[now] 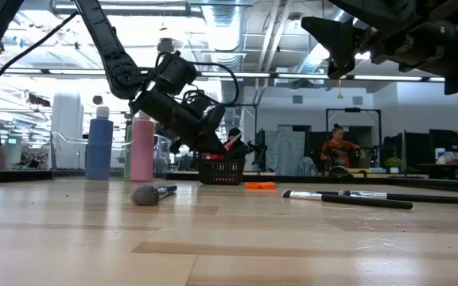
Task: Pick & Place Paint Supplies
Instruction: Put the red scissors into the top black bin, then put the orange scissors into the top black bin
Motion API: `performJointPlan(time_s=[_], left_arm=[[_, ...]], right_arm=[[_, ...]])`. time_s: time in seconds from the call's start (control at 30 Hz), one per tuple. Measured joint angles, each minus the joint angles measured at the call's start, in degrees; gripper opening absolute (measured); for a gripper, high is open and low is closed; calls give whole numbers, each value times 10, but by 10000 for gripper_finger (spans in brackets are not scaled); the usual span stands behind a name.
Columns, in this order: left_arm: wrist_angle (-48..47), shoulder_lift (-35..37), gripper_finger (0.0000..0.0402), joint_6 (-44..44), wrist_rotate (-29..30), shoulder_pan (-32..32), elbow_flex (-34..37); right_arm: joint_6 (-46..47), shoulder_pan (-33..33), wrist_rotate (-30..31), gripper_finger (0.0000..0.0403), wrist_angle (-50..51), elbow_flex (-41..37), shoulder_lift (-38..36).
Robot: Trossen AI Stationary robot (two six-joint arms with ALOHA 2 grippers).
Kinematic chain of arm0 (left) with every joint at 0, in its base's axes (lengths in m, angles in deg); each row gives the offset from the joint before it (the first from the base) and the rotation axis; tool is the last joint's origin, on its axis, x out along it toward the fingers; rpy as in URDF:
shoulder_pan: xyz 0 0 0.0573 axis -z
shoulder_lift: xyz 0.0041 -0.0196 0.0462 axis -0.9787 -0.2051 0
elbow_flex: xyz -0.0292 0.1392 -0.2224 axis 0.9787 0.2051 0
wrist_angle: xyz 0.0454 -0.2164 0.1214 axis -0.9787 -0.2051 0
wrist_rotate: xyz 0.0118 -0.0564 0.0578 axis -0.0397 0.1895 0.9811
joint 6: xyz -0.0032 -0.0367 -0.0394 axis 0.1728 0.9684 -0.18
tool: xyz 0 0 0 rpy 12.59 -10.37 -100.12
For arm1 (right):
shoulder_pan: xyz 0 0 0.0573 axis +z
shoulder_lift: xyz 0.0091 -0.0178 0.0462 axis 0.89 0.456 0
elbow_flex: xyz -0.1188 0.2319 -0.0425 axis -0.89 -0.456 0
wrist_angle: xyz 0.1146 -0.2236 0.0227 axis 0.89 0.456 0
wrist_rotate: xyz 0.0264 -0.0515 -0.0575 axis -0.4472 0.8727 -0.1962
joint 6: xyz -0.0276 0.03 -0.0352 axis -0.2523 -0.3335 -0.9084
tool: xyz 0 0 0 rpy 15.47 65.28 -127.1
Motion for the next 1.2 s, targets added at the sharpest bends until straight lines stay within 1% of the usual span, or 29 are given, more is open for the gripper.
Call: performJointPlan(time_s=[0.17, 0.43, 0.5, 0.6, 0.7, 0.77, 0.87, 0.93, 1.07, 1.2], left_arm=[[3, 2, 42, 0, -5, 0, 0], [6, 2, 117, 0, -8, 0, 0], [14, 2, 132, 4, -28, 0, 0], [34, 2, 147, 12, -67, 3, 0], [65, 8, 154, -7, -110, 17, 1], [90, 20, 154, -40, -126, 33, 6], [116, 67, 152, -95, -127, 63, 30], [118, 115, 149, -122, -127, 83, 53], [121, 228, 143, -150, -127, 119, 111], [117, 351, 139, -154, -126, 149, 192]], right_arm=[[1, 0, 0, 214, 0, 0, 0], [2, 0, 0, 214, 2, 0, 0], [2, 0, 2, 214, 4, 0, 0], [2, 0, 22, 214, 12, 0, 0], [4, 0, 42, 214, 25, 0, 0], [8, 0, 55, 214, 34, 0, 0], [7, -1, 73, 214, 42, 0, 0], [4, -2, 77, 214, 45, 1, 0], [-6, -14, 78, 214, 48, 13, 0], [-26, -30, 76, 214, 50, 40, 18]])
